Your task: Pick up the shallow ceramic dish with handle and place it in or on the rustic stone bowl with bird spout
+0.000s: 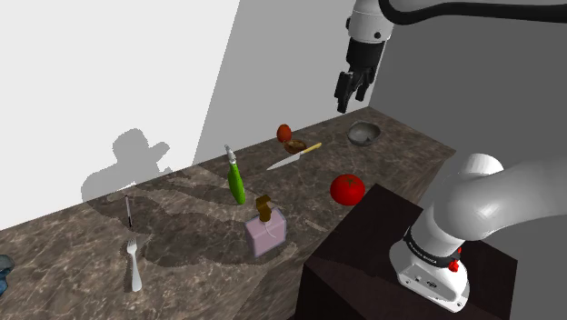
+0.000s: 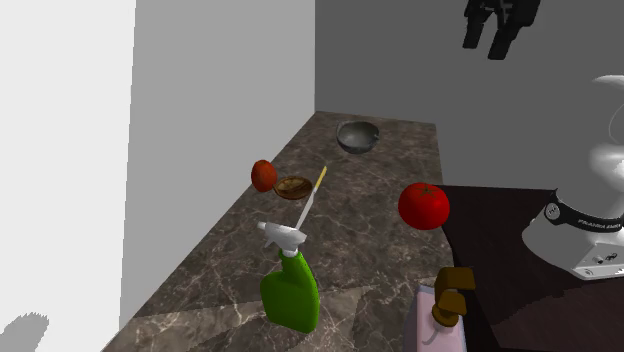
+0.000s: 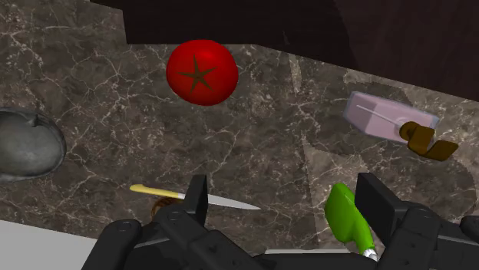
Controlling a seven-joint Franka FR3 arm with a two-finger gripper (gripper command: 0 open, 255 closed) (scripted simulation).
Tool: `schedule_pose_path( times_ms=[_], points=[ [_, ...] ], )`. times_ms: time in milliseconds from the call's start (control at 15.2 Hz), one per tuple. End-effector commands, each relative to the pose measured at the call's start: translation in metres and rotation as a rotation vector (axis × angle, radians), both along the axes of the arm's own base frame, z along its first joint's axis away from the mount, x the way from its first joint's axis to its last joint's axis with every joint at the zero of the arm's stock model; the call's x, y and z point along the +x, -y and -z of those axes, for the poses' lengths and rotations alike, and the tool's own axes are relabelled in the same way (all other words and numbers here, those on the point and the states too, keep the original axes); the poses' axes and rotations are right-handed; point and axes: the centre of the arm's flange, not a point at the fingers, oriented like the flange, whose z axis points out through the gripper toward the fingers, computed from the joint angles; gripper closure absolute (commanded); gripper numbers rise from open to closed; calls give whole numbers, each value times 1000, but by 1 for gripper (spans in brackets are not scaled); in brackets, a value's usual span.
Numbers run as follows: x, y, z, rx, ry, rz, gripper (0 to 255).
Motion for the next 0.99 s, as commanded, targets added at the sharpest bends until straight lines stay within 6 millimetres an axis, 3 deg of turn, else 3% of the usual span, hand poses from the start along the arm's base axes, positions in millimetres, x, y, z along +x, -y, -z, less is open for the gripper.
schedule_pose_path(
  times_ms=[0, 924],
  points=[
    [0, 0, 0, 0, 0, 0, 0],
    [103, -13, 146, -131, 100, 157, 0]
  ],
)
